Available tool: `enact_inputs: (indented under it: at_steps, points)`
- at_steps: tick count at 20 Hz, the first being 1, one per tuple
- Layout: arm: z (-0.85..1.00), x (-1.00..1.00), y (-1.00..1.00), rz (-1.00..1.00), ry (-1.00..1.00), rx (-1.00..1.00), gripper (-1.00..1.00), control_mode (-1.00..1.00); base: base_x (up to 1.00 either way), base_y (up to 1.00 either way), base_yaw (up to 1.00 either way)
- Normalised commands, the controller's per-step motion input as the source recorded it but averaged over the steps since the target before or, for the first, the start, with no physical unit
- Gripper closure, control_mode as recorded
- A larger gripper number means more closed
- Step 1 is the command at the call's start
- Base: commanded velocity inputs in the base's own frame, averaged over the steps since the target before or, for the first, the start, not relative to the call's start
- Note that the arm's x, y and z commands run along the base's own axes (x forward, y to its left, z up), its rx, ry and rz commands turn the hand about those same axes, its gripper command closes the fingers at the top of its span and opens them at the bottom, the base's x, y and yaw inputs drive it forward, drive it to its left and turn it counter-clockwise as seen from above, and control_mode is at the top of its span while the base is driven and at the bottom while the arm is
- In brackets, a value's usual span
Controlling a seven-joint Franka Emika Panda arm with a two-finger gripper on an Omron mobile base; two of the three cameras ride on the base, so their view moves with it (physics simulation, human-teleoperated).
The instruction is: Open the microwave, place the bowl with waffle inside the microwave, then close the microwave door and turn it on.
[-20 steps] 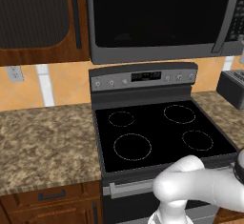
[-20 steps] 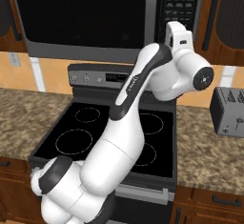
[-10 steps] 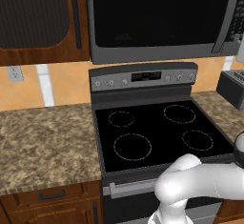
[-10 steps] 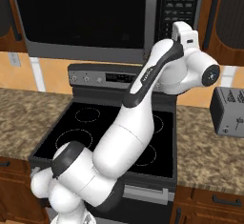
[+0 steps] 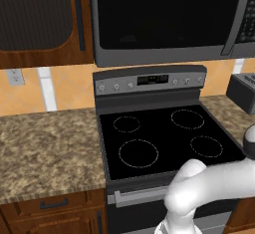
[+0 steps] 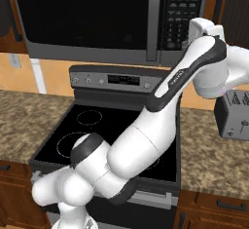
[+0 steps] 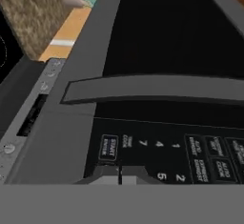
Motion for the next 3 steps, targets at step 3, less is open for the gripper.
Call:
enact_inputs:
  at_steps: [3]
  points:
    - [0.0,-1.0,0.03,0.0,-0.04,-0.01,1.0,-1.0,0.0,0.0,0.0]
